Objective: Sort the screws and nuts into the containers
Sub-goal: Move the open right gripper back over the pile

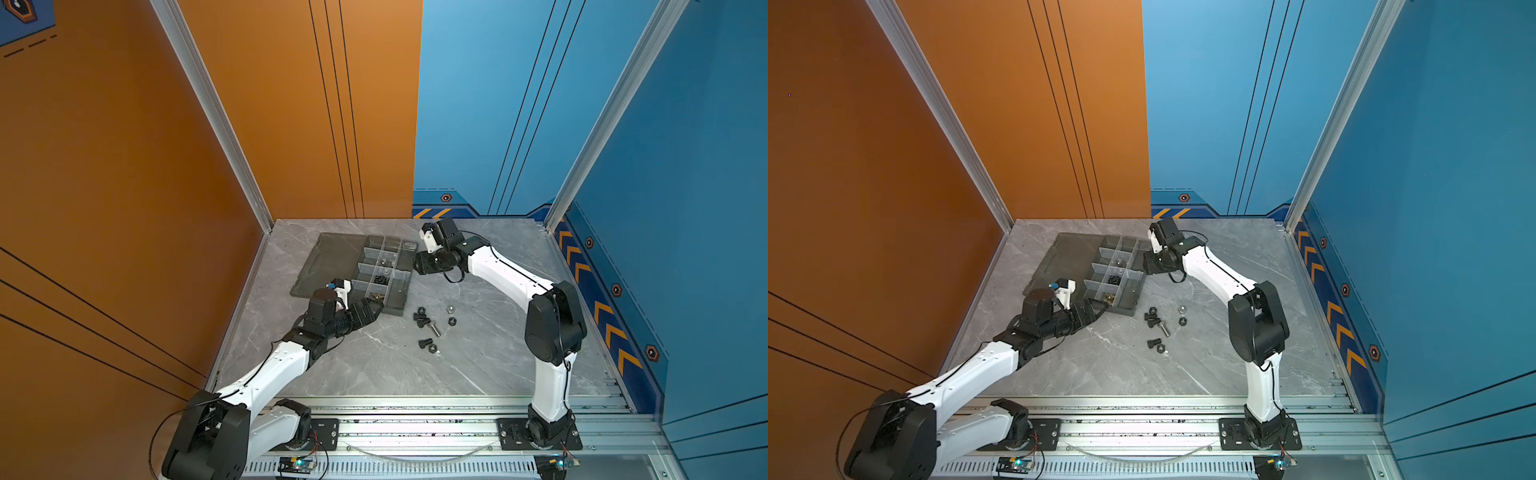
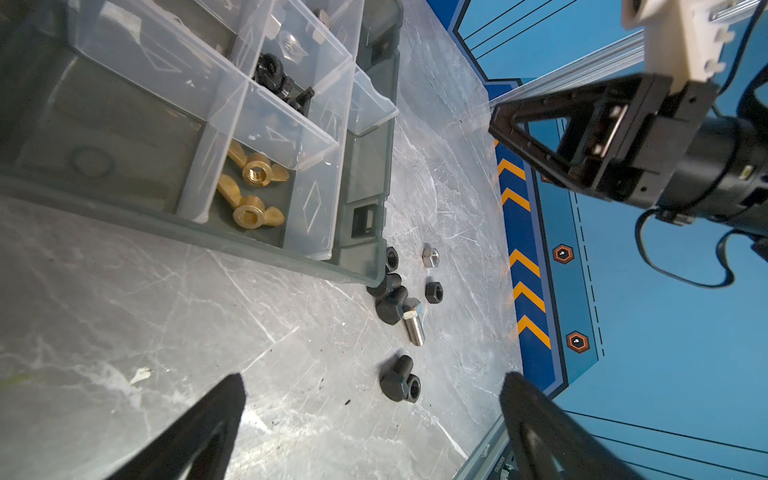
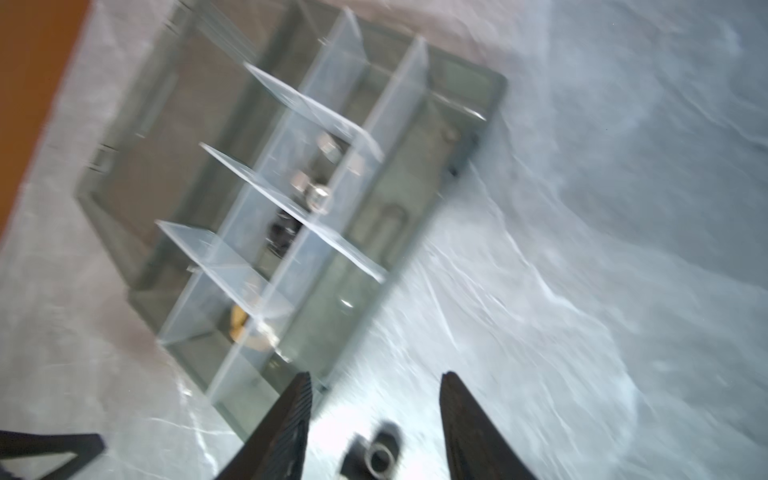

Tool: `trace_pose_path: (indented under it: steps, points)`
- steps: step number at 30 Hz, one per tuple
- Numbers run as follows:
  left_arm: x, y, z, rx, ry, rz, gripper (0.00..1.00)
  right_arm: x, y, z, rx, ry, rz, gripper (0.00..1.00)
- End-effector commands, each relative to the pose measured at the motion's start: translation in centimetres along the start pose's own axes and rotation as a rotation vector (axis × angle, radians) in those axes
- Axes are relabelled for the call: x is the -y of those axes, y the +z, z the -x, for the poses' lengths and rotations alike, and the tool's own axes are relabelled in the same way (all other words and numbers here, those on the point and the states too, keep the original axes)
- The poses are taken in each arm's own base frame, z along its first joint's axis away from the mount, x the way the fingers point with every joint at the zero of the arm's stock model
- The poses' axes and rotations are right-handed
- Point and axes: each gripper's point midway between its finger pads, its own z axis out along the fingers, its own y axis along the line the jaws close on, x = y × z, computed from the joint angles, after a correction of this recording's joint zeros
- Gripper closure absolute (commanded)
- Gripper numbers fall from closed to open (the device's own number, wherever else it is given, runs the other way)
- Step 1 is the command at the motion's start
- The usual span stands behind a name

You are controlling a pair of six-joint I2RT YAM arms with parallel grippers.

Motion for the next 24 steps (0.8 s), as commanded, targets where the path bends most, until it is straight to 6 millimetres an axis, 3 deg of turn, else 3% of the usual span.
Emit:
trace_pose_path:
  steps: [1, 7, 11, 24]
  points:
    - [0.6, 0.2, 0.9, 0.020, 0.016, -0.013, 0.02, 3.7, -1.1, -4.2, -0.128, 0.050, -0.140, 0.46]
    - [0.5, 0.7, 0.7, 0.007, 0.011, -0.017, 0.02, 7.0, -1.0, -8.7, -0.235, 0.122, -0.195, 0.45]
    - [0.6, 0.8, 0.8, 0.003, 0.013, -0.019, 0.02, 7.8, -0.6, -10.7, -0.285, 0.129, -0.210, 0.45]
    - [0.5, 0.7, 0.7, 0.004, 0.010, -0.014, 0.02, 8.9, 1.2, -13.1, -0.363, 0.115, -0.230, 0.46]
